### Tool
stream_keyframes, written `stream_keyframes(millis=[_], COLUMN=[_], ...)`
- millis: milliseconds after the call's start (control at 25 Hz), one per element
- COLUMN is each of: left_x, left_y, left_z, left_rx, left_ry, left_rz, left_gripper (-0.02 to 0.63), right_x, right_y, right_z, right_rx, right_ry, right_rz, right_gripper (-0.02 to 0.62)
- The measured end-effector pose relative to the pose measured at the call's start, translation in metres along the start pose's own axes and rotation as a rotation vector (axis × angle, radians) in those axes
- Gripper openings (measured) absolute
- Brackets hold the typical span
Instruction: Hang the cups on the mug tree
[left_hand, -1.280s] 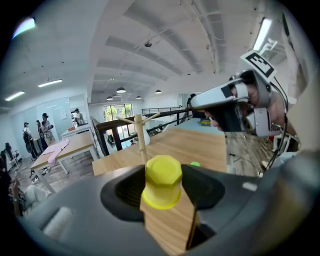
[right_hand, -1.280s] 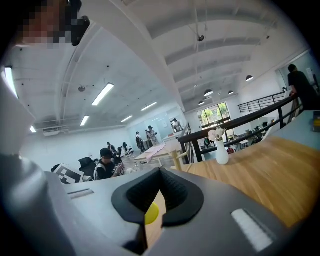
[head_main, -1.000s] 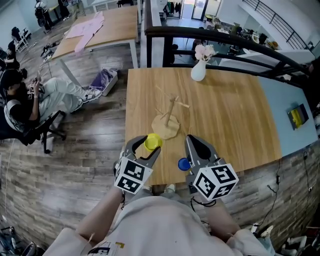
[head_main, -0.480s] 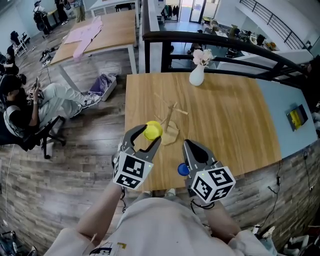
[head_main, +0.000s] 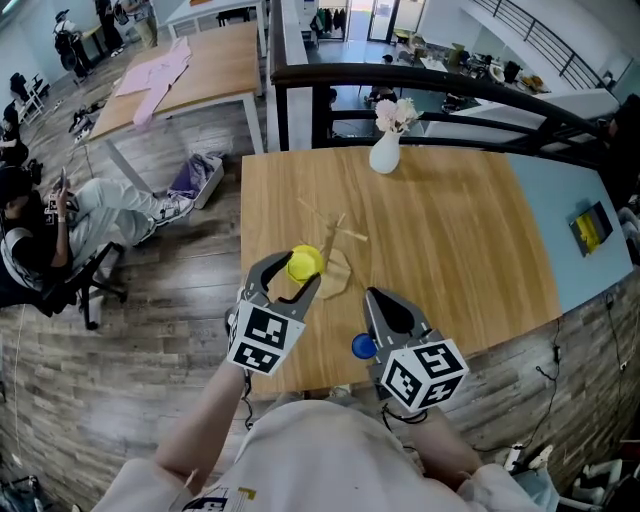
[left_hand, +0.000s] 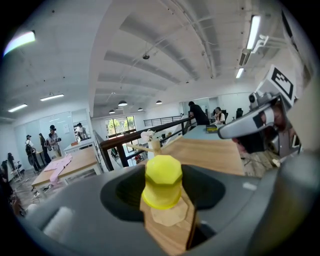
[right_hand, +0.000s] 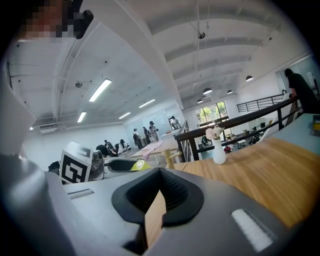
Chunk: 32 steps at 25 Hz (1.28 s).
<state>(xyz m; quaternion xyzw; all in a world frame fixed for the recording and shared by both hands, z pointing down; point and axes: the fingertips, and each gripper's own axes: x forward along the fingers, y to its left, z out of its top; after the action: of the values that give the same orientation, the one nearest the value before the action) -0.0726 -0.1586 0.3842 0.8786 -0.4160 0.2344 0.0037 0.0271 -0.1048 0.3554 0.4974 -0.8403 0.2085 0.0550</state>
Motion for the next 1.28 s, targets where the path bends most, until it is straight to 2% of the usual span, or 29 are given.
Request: stream_keyframes(millis=[160, 480, 720, 1080, 1280], left_x=[0.018, 0.045, 0.056, 0.057, 0.048], left_y=[0.003, 0.004, 0.001, 0.004, 0.003], left_z=[-0.012, -0.029, -0.046, -0.057, -0.05], left_rx=[0.02, -0.012, -0.018, -0.052, -0.082], left_ry=[0.021, 0.066, 0.138, 0.166, 0.145], left_rz=[-0.006, -0.028, -0.045, -0.04, -0.039], left_gripper=[0.224, 0.225, 0.227, 0.264, 0.264], right_x=[0.009, 0.019, 0.023, 0.023, 0.018], right_y=[-0.011, -0.031, -0.038, -0.044, -0.044], right_z=[-0.003, -0.007, -0.014, -0.02, -0.017], right_rx=[0.012, 0.037, 0.059, 0.059, 0.052], right_ry=[0.012, 0.025, 0.039, 0.051, 0.039], right_rz=[-0.011, -0.031, -0.031, -0.04, -0.041], right_gripper=[-0.001, -0.002, -0.002, -0.002, -0.002])
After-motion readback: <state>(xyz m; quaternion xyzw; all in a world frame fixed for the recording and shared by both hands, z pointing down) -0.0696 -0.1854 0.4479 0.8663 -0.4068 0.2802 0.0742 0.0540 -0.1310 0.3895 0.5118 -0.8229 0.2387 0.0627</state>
